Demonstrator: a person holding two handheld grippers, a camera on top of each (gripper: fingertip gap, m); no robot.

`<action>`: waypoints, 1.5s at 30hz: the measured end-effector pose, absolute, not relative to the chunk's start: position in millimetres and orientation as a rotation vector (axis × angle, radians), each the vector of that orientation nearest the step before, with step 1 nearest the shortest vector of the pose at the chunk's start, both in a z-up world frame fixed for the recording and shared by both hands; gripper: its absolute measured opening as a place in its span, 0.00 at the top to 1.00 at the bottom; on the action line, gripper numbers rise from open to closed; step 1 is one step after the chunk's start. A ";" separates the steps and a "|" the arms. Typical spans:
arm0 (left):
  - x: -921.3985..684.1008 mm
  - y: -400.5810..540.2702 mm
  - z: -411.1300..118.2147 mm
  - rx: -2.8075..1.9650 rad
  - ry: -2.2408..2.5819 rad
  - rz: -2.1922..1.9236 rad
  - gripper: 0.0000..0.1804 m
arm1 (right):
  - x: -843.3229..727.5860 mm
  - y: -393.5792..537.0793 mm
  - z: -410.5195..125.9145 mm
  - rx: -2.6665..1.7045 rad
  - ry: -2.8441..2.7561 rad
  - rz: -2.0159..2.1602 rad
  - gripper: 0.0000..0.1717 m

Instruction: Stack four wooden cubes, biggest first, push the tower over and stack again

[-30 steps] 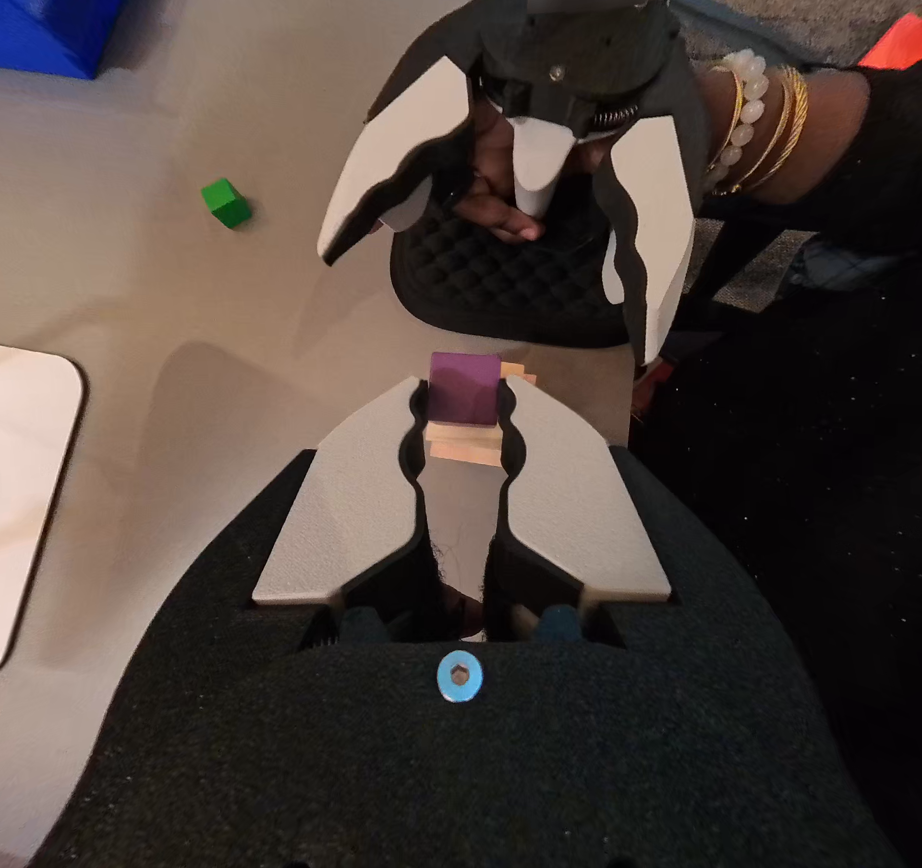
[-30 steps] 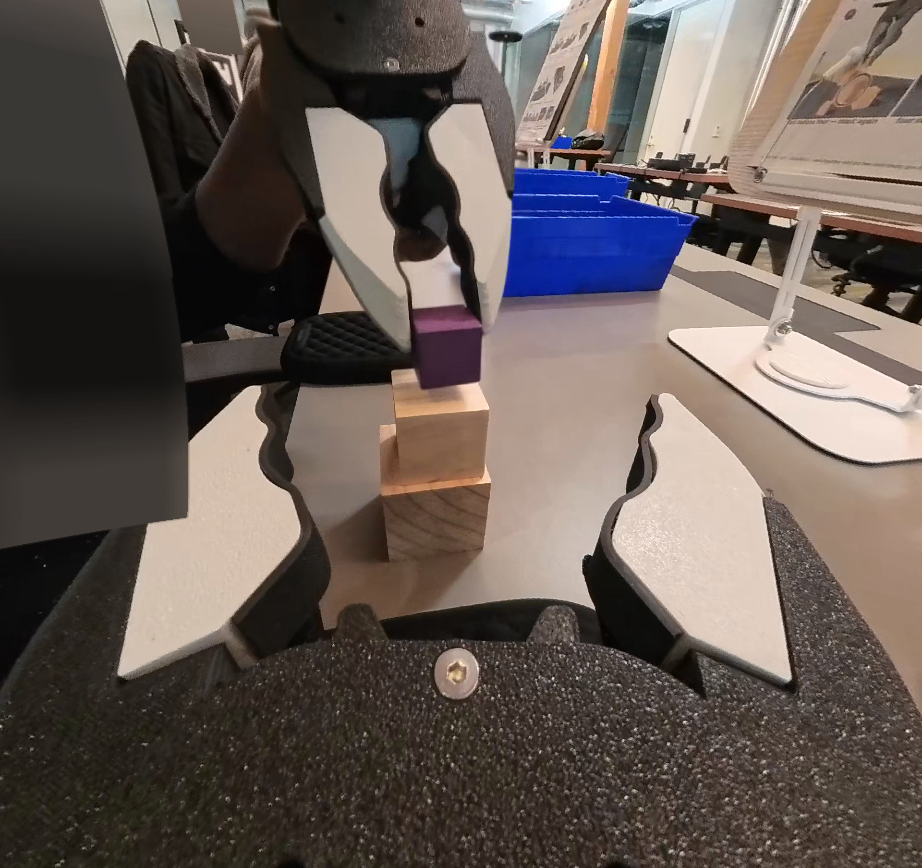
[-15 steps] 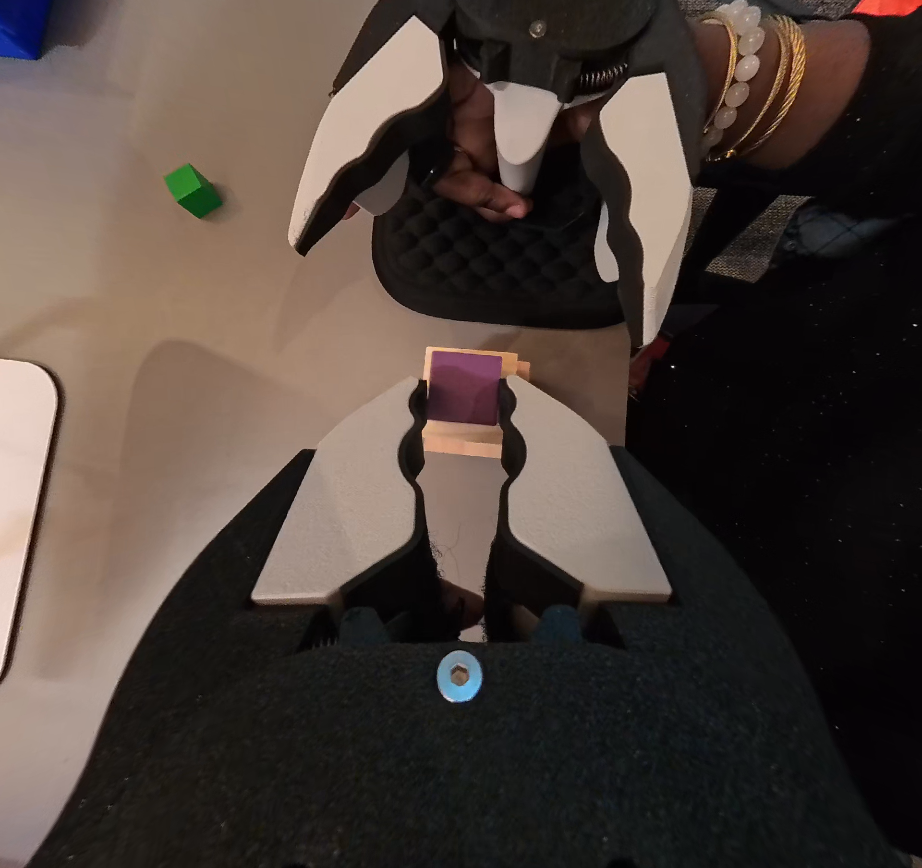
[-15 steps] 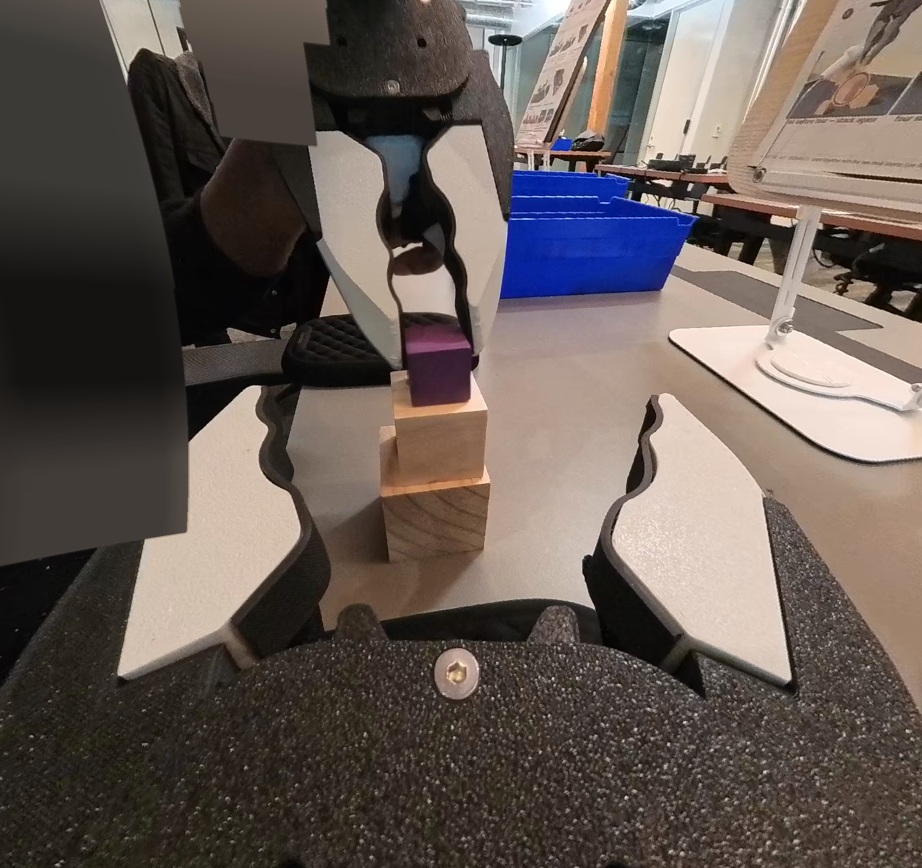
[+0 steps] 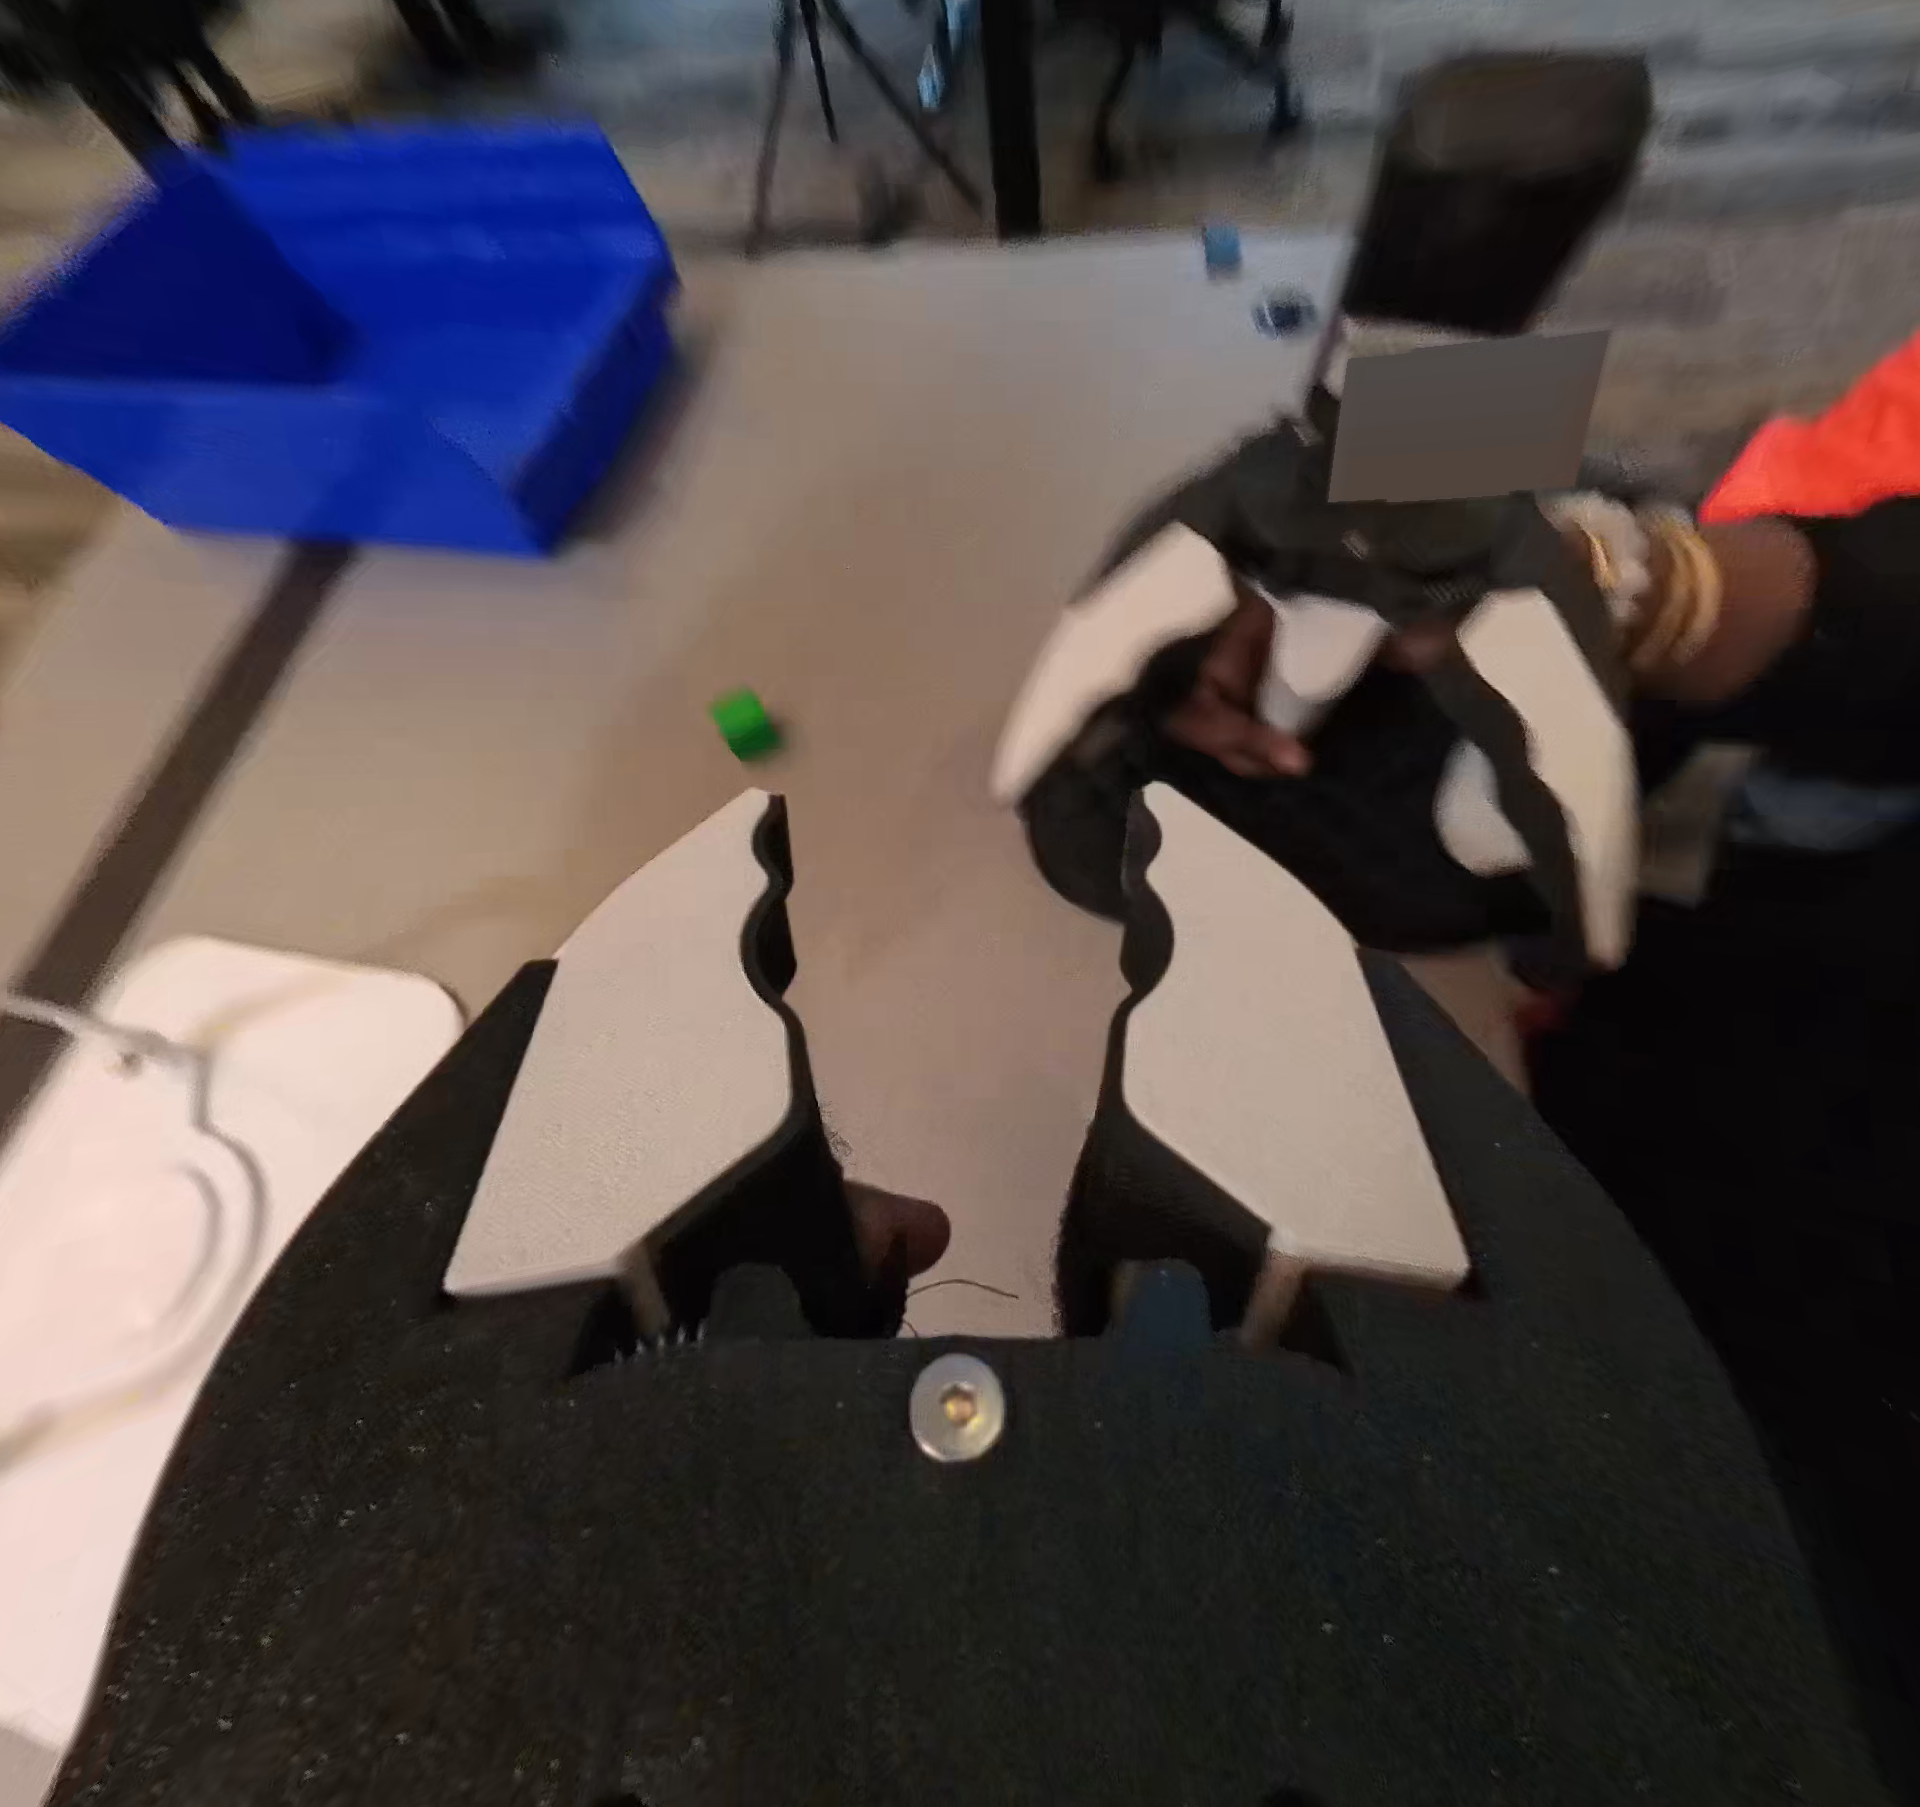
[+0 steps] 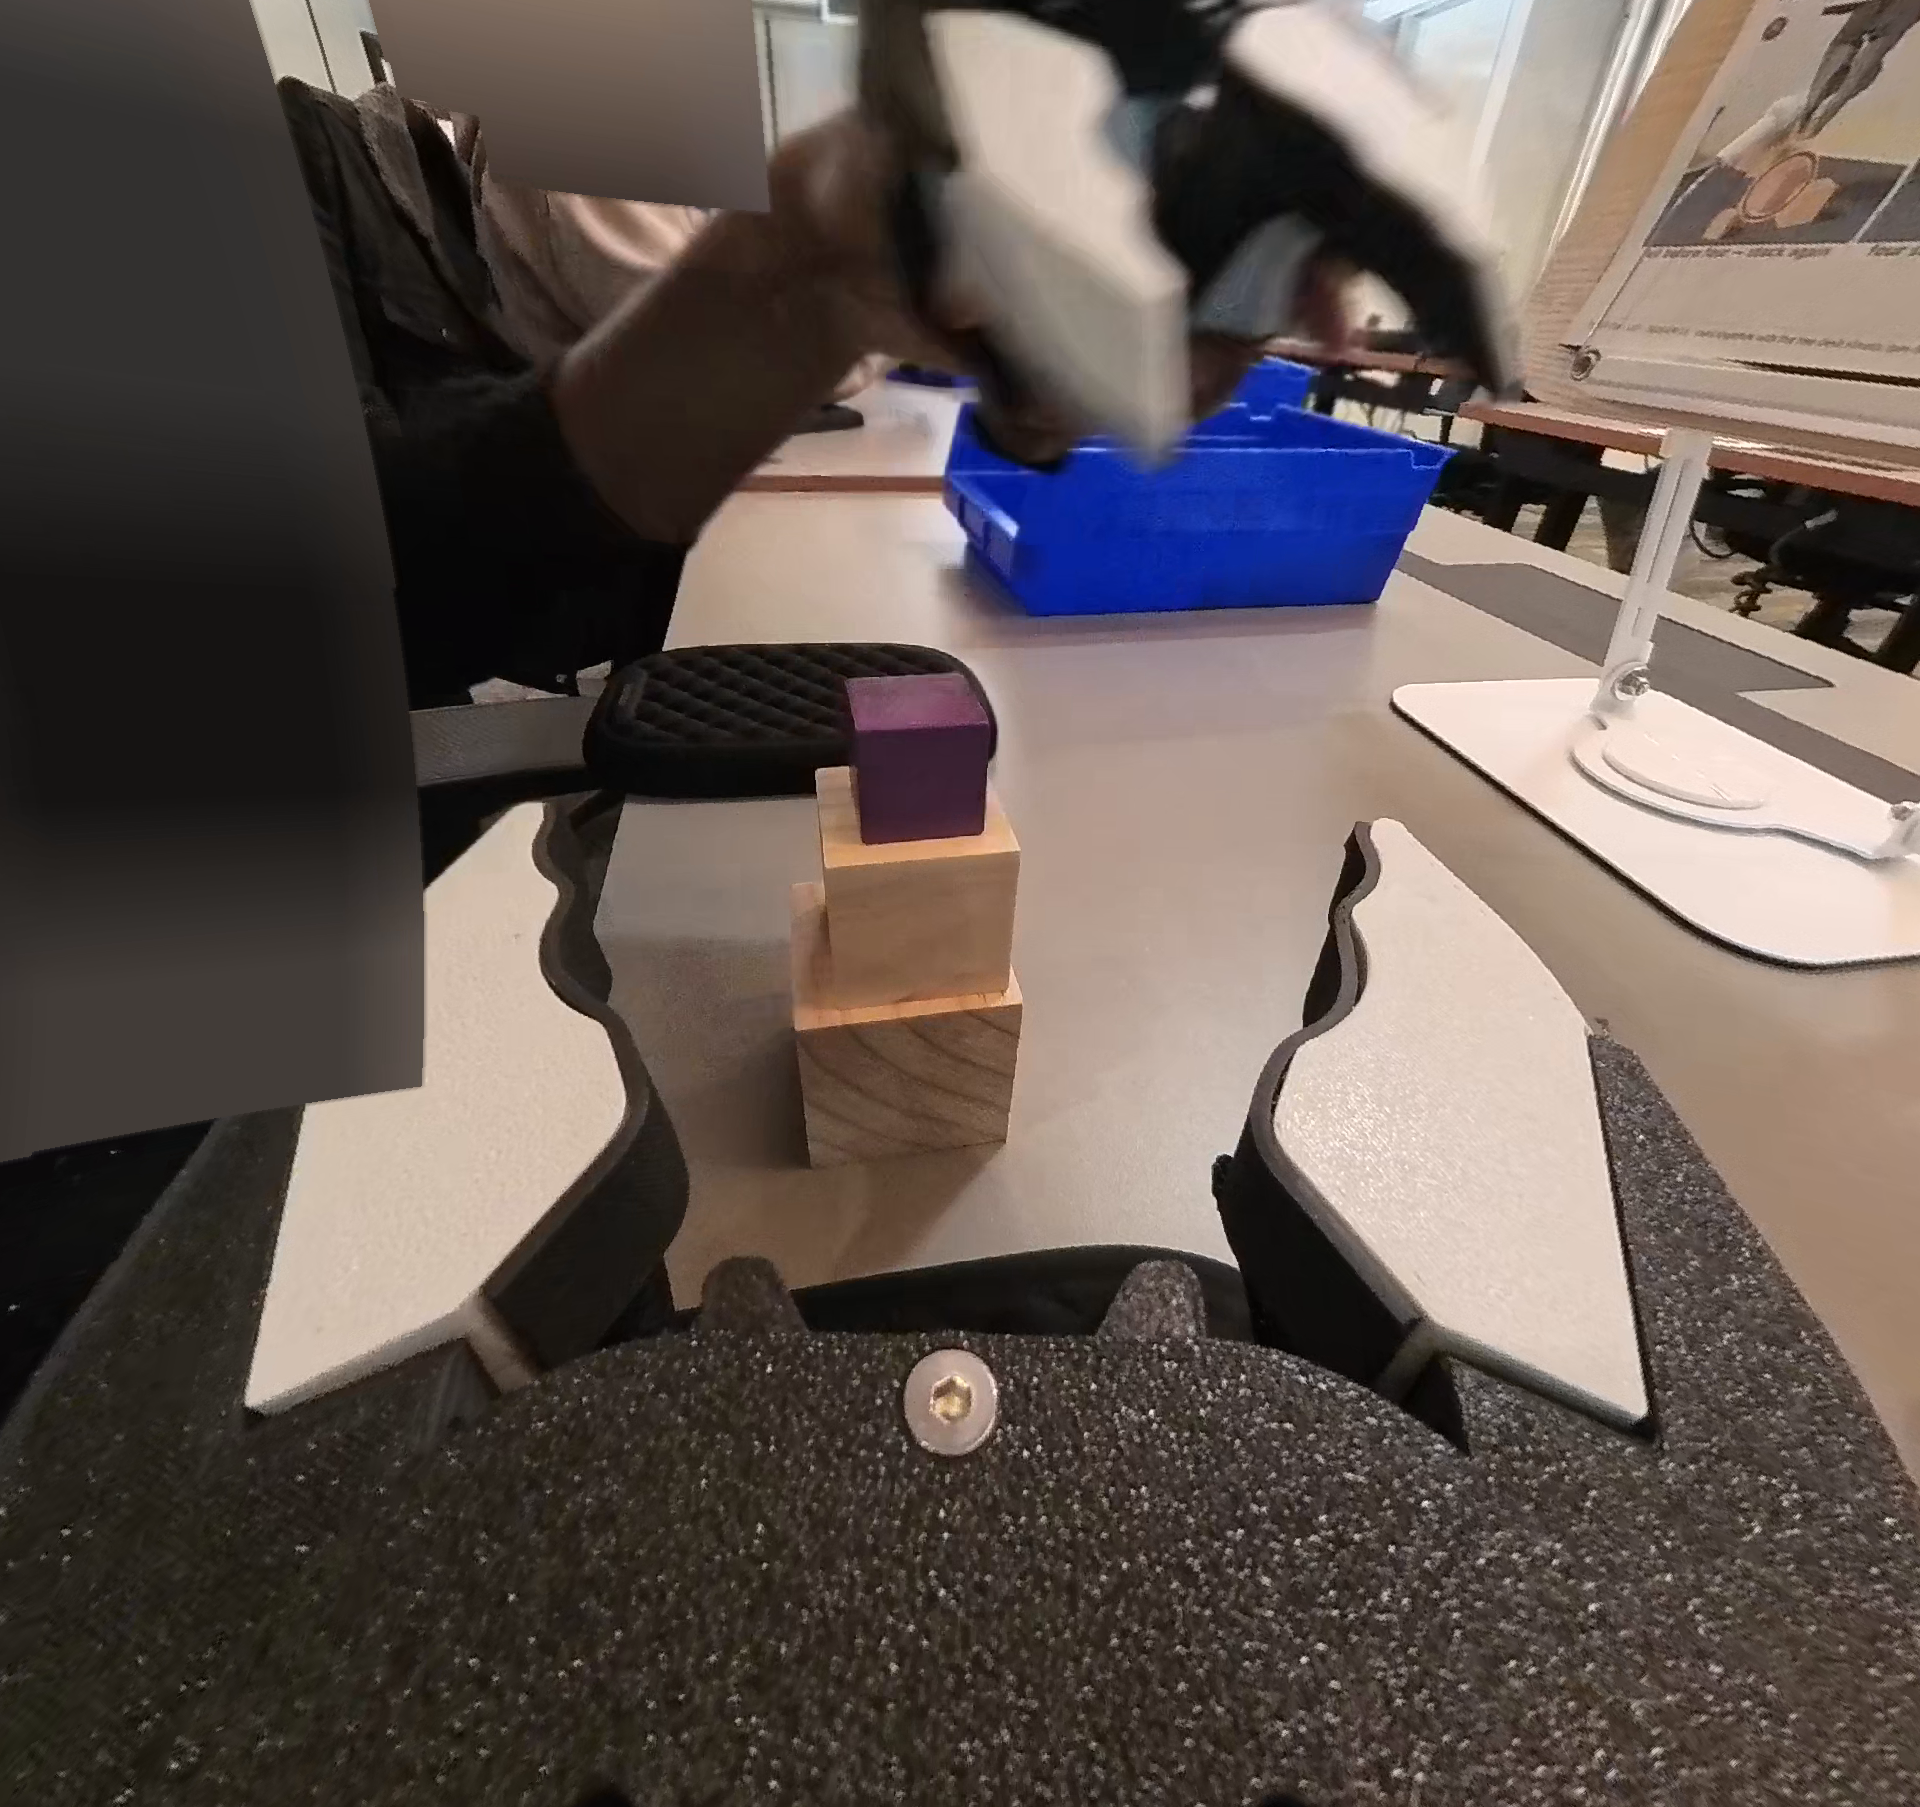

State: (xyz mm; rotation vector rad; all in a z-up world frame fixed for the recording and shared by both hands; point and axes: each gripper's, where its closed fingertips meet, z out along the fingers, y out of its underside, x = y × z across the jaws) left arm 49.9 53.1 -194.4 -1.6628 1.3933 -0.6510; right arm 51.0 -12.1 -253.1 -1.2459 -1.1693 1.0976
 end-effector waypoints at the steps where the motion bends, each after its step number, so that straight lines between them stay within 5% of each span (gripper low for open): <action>1: 54.0 70.8 -187.9 -1.594 1.373 -0.663 0.66 | 50.6 -12.2 -253.5 -1.247 -1.172 1.096 0.24; 12: 126.0 164.1 -297.0 -1.474 2.123 -0.406 0.72 | 50.7 -12.0 -253.3 -1.250 -1.170 1.117 0.24; 30: 149.7 190.0 -358.8 -1.301 2.634 -0.179 0.80 | 51.2 -12.5 -252.1 -1.246 -1.167 1.139 0.24; 32: 147.0 190.4 -358.8 -1.327 2.622 -0.166 0.88 | 50.9 -12.6 -252.4 -1.248 -1.170 1.140 0.24; 45: 69.6 118.1 -223.8 -1.963 1.959 -0.219 0.88 | 48.1 -10.8 -256.6 -1.285 -1.186 1.121 0.26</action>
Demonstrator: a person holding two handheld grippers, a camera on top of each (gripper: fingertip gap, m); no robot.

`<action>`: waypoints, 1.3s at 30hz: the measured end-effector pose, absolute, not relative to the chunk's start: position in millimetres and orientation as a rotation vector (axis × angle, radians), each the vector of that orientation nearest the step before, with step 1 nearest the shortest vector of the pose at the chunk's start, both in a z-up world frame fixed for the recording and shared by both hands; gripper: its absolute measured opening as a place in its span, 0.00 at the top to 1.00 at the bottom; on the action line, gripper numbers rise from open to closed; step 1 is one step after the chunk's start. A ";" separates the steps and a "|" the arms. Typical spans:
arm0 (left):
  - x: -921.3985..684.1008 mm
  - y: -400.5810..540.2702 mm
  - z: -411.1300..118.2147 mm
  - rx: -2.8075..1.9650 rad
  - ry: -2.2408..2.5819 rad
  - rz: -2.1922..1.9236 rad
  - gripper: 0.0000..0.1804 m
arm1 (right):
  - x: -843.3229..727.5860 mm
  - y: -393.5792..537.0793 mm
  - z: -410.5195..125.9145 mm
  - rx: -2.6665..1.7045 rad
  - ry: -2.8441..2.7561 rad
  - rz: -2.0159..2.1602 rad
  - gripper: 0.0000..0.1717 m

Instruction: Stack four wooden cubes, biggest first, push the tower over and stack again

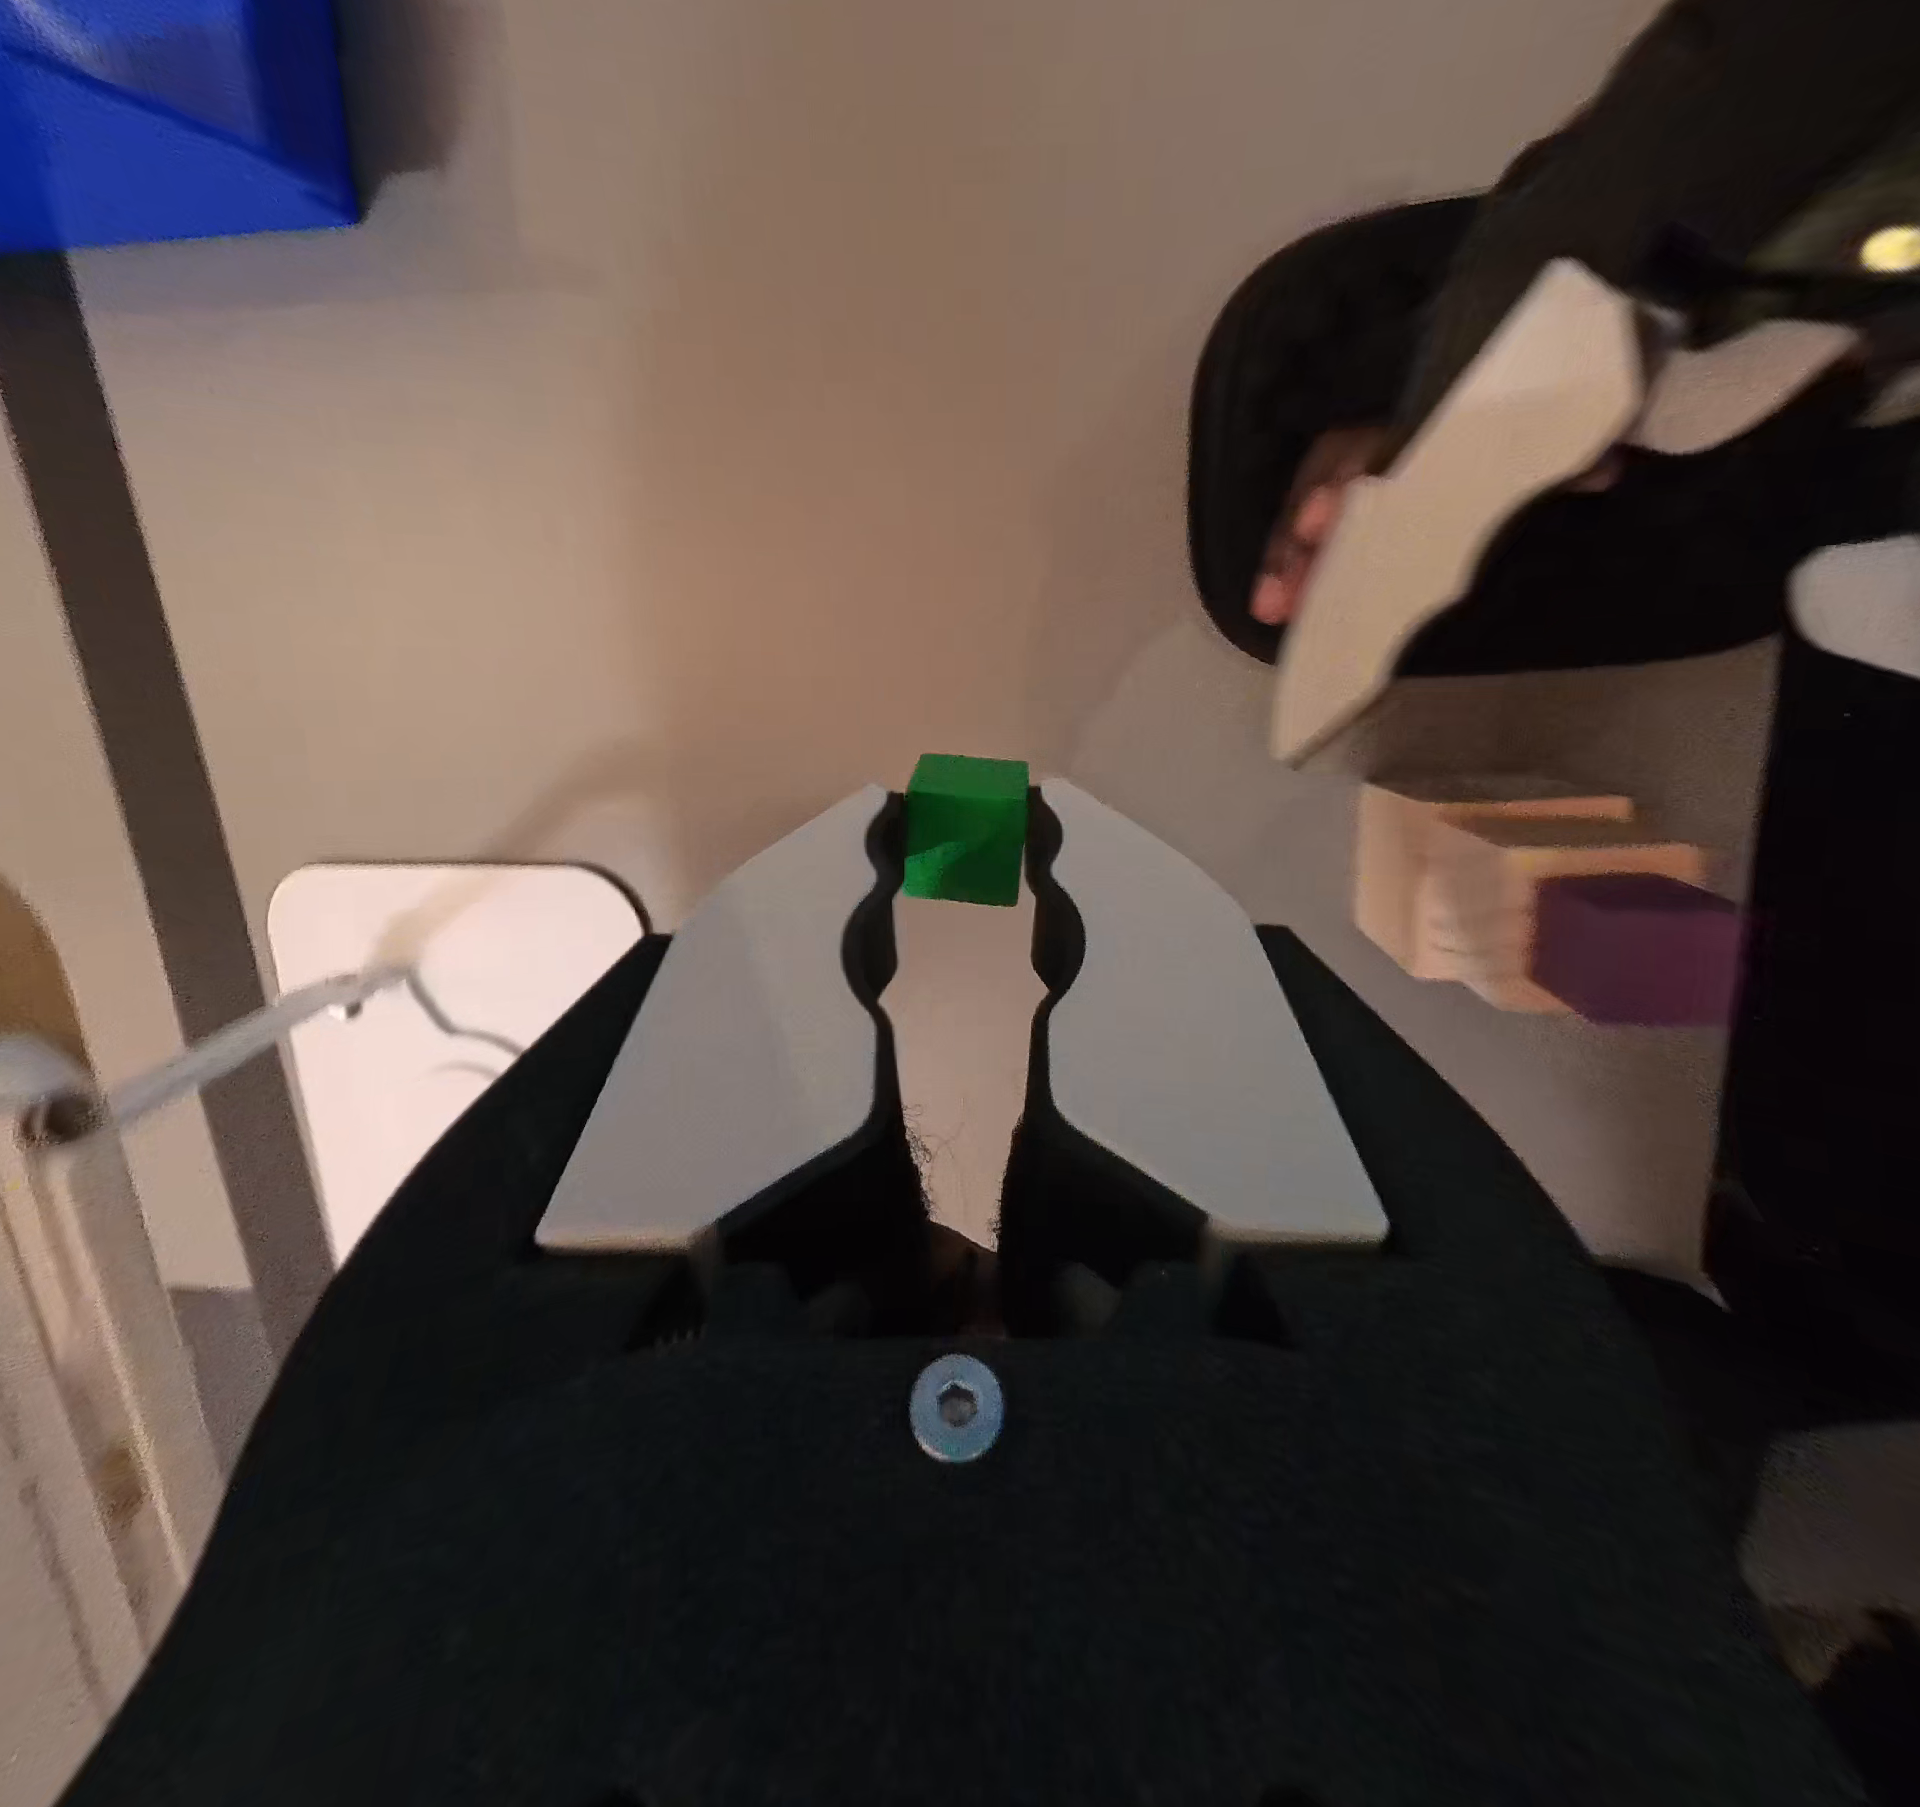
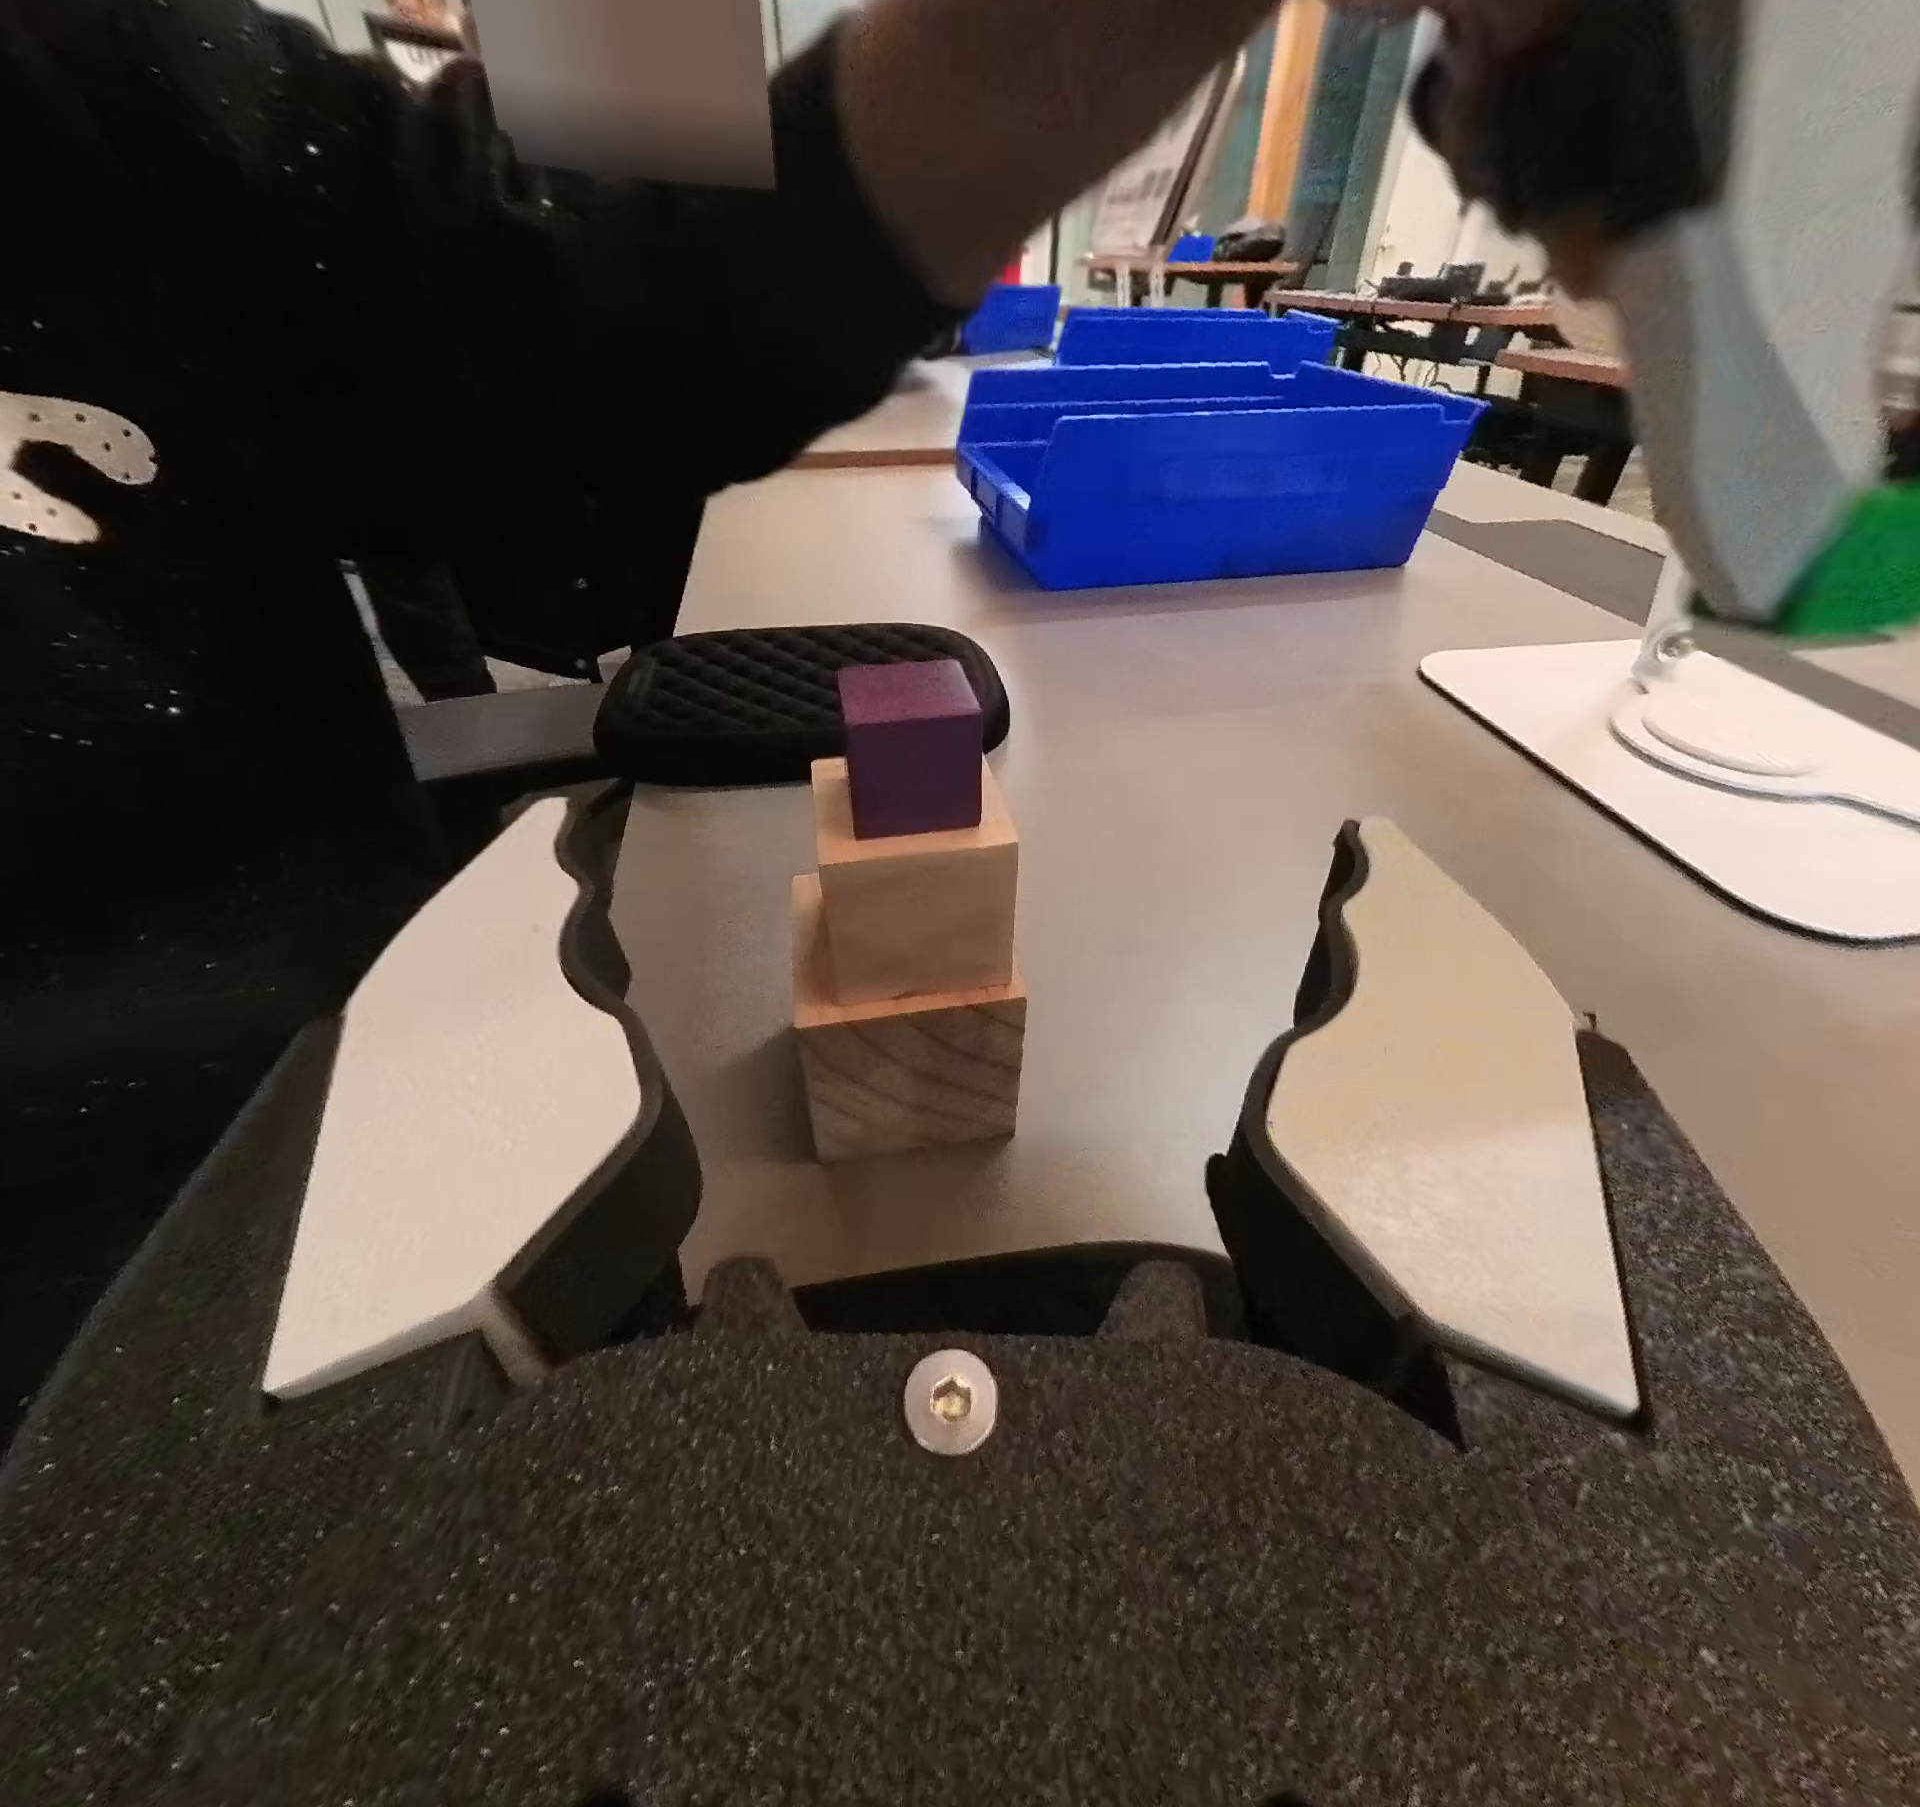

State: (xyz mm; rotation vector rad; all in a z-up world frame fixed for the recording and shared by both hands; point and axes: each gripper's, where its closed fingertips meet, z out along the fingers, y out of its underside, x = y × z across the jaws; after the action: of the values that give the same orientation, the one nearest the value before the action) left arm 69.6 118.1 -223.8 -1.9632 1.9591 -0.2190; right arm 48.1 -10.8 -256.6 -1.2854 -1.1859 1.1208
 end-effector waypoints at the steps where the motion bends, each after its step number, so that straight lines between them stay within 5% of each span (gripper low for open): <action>1: 63.7 106.0 -217.0 -1.959 1.947 -0.214 0.88 | 47.6 -10.4 -257.3 -1.291 -1.188 1.116 0.26; 14: 33.8 -2.1 -221.0 -1.998 2.005 -0.133 0.88 | 45.0 -11.8 -261.3 -1.295 -1.217 1.050 0.26; 39: 39.1 -18.1 -243.8 -2.072 2.016 -0.144 0.87 | 44.4 -12.3 -261.6 -1.293 -1.222 1.048 0.27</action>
State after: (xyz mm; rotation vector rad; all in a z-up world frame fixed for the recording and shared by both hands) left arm 39.1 -18.1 -243.8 -2.0725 2.0164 -0.1439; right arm 44.4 -12.3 -261.6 -1.2927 -1.2218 1.0481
